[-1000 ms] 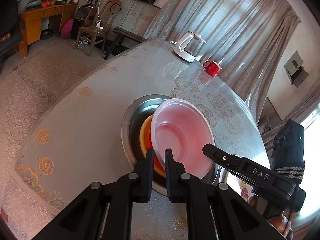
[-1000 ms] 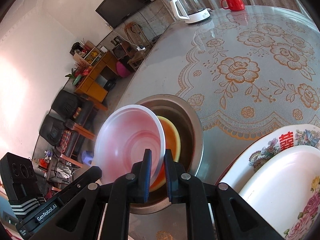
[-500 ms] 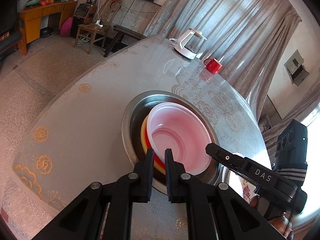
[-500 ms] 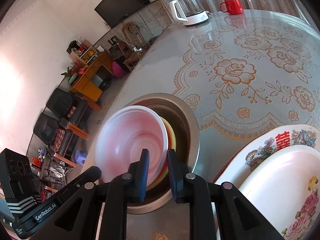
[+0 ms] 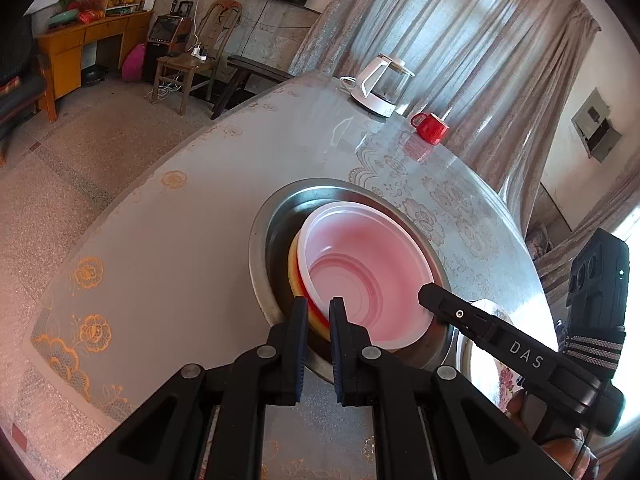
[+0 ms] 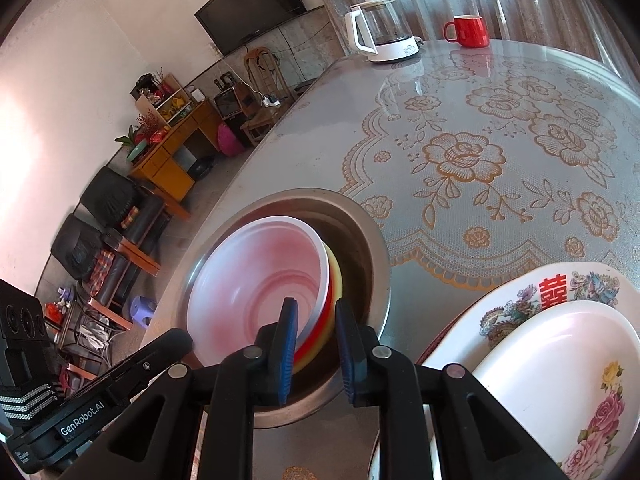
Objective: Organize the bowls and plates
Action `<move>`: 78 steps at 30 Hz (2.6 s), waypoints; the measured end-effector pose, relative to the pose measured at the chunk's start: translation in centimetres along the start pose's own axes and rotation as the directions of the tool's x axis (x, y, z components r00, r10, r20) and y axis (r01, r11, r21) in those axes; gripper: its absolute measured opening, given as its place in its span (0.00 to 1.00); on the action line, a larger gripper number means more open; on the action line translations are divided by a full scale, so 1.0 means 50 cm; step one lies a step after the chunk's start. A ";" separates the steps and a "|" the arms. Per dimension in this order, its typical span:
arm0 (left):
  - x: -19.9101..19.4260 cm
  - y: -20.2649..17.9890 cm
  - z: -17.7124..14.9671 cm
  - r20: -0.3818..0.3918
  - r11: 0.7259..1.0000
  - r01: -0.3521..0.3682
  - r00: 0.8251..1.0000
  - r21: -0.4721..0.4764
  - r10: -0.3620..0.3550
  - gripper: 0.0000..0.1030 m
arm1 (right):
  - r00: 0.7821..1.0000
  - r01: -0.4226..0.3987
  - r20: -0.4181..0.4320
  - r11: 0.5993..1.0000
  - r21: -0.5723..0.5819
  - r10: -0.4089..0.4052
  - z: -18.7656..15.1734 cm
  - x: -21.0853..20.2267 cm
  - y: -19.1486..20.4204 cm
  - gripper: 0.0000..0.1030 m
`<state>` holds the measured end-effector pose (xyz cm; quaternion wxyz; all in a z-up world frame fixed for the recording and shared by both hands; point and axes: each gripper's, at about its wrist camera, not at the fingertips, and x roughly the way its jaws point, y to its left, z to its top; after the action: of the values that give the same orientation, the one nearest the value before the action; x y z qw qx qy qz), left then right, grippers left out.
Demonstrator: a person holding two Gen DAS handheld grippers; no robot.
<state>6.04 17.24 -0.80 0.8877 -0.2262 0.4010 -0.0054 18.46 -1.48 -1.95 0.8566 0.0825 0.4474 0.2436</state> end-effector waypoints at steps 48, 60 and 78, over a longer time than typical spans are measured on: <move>-0.023 0.013 -0.003 0.080 0.996 -0.085 0.993 0.041 0.081 0.39 | 0.993 0.071 0.102 0.996 -0.054 -0.066 0.006 -0.052 0.001 0.35; -0.025 0.060 -0.020 0.107 0.981 -0.192 0.976 0.026 0.188 0.39 | 0.998 0.020 0.060 0.953 -0.302 -0.002 -0.052 -0.061 0.079 0.33; -0.017 0.036 -0.016 0.144 0.972 -0.215 0.969 0.092 0.201 0.44 | 0.994 0.105 0.061 0.941 -0.323 -0.090 -0.068 -0.026 0.091 0.34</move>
<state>4.59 18.71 -1.41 0.9190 -0.1350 0.3615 0.0813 13.53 1.58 -1.38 0.8793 -0.0766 0.3852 0.2694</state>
